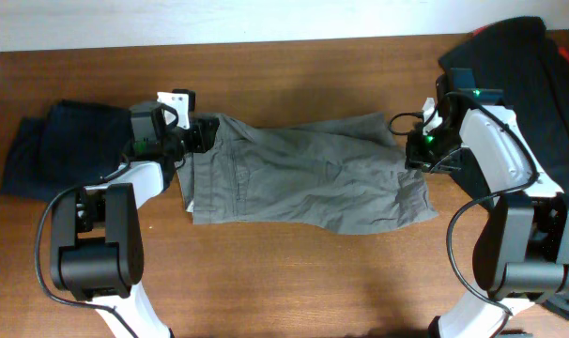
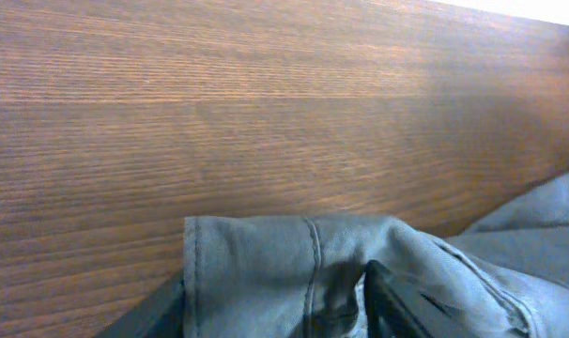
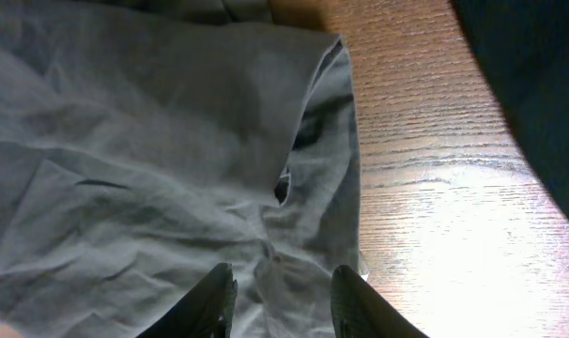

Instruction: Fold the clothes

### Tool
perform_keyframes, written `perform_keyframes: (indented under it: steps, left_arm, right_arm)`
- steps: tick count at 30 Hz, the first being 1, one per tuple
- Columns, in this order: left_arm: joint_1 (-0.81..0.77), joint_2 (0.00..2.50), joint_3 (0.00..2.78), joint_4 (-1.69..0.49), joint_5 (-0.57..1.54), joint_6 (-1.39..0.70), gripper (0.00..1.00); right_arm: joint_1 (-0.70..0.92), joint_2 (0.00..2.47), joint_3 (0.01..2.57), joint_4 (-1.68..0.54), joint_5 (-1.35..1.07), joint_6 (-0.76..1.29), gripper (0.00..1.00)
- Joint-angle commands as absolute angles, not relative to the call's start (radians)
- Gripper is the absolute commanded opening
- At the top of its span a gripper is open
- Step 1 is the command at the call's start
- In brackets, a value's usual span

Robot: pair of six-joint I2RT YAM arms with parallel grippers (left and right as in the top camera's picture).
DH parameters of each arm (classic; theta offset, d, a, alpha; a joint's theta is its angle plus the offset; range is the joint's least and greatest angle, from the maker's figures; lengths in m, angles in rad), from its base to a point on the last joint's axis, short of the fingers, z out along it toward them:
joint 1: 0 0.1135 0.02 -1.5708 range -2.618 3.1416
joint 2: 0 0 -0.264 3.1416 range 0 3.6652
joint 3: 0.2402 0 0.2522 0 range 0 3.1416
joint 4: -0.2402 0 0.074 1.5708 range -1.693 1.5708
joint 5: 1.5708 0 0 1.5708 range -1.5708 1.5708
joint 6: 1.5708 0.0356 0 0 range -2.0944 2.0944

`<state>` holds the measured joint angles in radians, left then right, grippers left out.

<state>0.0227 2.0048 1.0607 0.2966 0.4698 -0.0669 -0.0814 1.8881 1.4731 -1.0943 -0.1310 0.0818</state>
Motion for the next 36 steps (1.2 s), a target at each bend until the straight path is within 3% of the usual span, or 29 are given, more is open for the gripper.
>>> perform_keyframes:
  steps: [1,3,4,7,13,14,15,18,24,25,28,29,35,36]
  left_arm:
    - [0.022,1.998,1.073,0.278,0.562,-0.052,0.17]
    - [0.022,1.988,1.073,0.233,0.601,-0.054,0.03]
    - [0.022,1.981,1.073,0.205,0.609,-0.056,0.01]
    - [0.022,1.953,1.073,0.110,0.607,-0.055,0.01]
    - [0.022,1.913,1.073,0.051,0.601,-0.054,0.01]
    - [0.022,1.913,1.073,0.051,0.583,-0.054,0.08]
    - [0.022,1.913,1.073,0.048,0.565,-0.054,0.25]
    - [0.022,1.913,1.073,0.050,0.501,-0.051,0.60]
    - [0.022,1.913,1.073,0.051,0.473,-0.051,0.65]
    - [0.022,1.913,1.073,0.052,0.473,-0.051,0.68]
    - [0.022,1.913,1.073,0.054,0.473,-0.051,0.70]
    - [0.022,1.913,1.073,0.059,0.474,-0.051,0.69]
    - [0.022,1.913,1.073,0.054,0.474,-0.051,0.69]
    - [0.022,1.913,1.073,0.047,0.474,-0.051,0.69]
  right_arm:
    - [-0.079,1.869,1.472,-1.077,-0.122,0.086,0.38]
    - [-0.079,1.869,1.472,-1.049,-0.123,0.086,0.40]
    - [-0.079,1.869,1.472,-1.029,-0.123,0.086,0.40]
    - [-0.079,1.871,1.472,-0.976,-0.122,0.086,0.47]
    - [-0.078,1.914,1.471,-0.948,-0.149,0.086,0.49]
    - [-0.078,1.925,1.470,-0.953,-0.175,0.086,0.49]
    - [-0.078,1.936,1.468,-0.957,-0.192,0.085,0.49]
    - [-0.078,1.968,1.468,-0.964,-0.206,0.086,0.49]
    - [-0.078,2.016,1.463,-0.944,-0.235,0.085,0.48]
    - [-0.078,2.019,1.463,-0.932,-0.272,0.078,0.44]
    - [-0.078,2.017,1.468,-0.910,-0.416,-0.006,0.23]
    - [-0.079,2.017,1.478,-0.903,-0.448,-0.022,0.04]
    - [-0.081,2.015,1.595,-0.707,-0.434,0.100,0.04]
    - [-0.081,2.015,1.612,-0.648,-0.434,0.142,0.11]
